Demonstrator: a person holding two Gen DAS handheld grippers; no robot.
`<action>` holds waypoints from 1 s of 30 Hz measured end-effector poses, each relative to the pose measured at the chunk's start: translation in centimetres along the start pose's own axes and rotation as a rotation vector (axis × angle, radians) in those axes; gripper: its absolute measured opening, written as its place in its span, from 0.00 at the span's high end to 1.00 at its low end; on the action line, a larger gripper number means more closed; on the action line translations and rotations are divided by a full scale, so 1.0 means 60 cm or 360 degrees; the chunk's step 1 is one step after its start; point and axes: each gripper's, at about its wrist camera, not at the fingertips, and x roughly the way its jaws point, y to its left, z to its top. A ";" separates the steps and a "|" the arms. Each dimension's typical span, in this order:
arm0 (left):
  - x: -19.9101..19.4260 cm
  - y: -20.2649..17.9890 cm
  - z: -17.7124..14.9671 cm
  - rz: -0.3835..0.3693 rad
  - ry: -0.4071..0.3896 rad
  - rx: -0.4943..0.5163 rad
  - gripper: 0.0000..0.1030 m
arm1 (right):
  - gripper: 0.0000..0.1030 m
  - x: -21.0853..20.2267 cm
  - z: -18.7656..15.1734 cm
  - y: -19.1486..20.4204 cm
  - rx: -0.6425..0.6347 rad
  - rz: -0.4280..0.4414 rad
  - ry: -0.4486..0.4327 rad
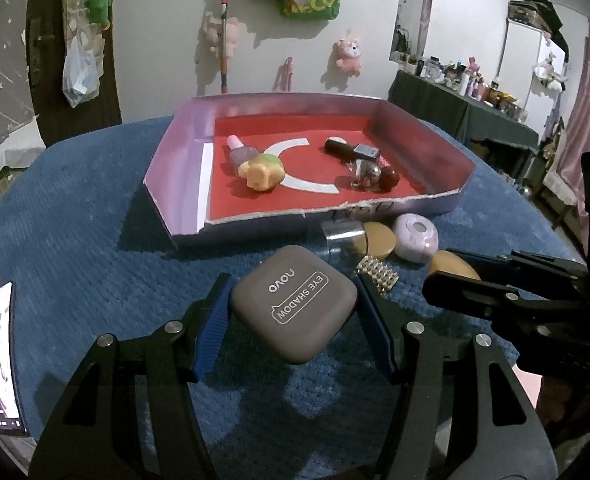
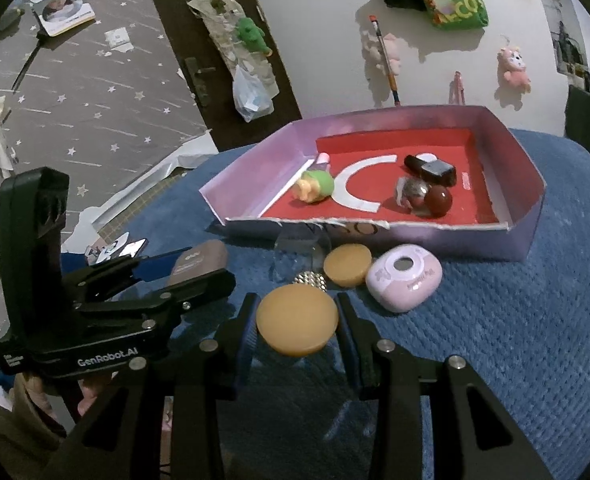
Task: Organize rigid objects
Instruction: 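Carry the eyeshadow compact and tan sponge over the red-lined box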
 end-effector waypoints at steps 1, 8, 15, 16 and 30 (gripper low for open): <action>-0.002 0.000 0.003 0.0000 -0.0006 -0.0001 0.43 | 0.61 -0.002 0.004 0.002 -0.0010 0.0005 -0.0004; -0.011 0.005 0.025 0.0014 -0.0045 -0.0009 0.43 | 0.61 -0.009 0.037 0.001 -0.0032 0.0019 -0.0052; -0.009 0.014 0.052 0.0004 -0.0066 -0.0028 0.43 | 0.61 -0.008 0.060 -0.004 -0.0033 0.0025 -0.0062; -0.008 0.015 0.056 0.0001 -0.0069 -0.0028 0.43 | 0.61 -0.008 0.064 -0.005 -0.0036 0.0025 -0.0065; 0.041 0.020 0.104 -0.0025 0.0006 -0.0026 0.43 | 0.61 0.012 0.115 -0.035 -0.0036 -0.0013 -0.0045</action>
